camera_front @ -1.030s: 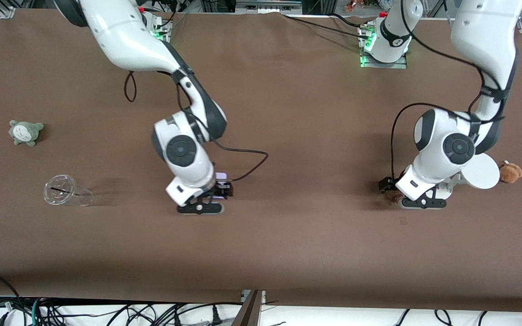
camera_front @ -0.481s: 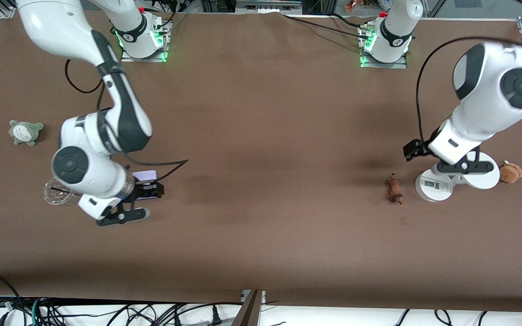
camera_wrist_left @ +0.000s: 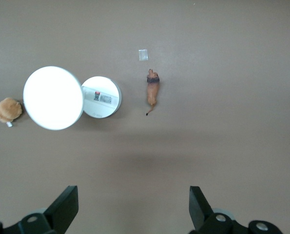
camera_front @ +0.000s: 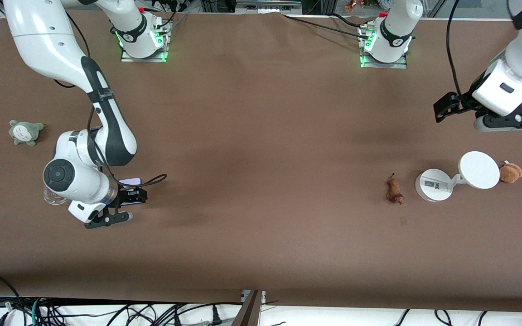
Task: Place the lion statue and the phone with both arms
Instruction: 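Set the lion beside the lamp while the right gripper carries the phone, then lower the phone beside the glass cup while the left gripper withdraws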
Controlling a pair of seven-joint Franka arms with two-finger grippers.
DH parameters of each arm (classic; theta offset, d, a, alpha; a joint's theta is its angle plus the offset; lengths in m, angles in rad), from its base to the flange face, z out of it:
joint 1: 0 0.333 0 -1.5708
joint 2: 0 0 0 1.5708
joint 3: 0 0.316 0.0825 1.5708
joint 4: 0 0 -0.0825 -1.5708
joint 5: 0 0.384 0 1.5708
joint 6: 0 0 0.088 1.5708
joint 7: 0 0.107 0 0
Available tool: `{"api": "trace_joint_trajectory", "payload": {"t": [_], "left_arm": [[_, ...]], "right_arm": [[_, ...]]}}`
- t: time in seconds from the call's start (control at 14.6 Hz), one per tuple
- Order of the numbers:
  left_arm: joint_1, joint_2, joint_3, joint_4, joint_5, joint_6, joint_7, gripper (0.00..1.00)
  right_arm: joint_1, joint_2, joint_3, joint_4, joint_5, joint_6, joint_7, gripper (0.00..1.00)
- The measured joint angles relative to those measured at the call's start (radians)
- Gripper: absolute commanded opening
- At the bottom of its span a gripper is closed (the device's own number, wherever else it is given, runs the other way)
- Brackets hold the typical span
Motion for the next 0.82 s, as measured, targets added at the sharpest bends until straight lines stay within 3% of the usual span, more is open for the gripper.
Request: {"api": "trace_joint_trajectory", "payload": {"t": [0.48, 0.82], "left_arm": [[0.007, -0.039, 0.017, 0.071, 0.0, -0.131, 0.0, 1.0], [-0.004, -0.06, 0.089, 0.066, -0.001, -0.141, 0.004, 1.0]], "right_arm": [[-0.067, 0.069, 0.0, -0.015, 0.0, 0.16, -0.097, 0.21], [-0.076, 0.107, 0.0, -0.019, 0.0, 0.226, -0.098, 0.21]]}}
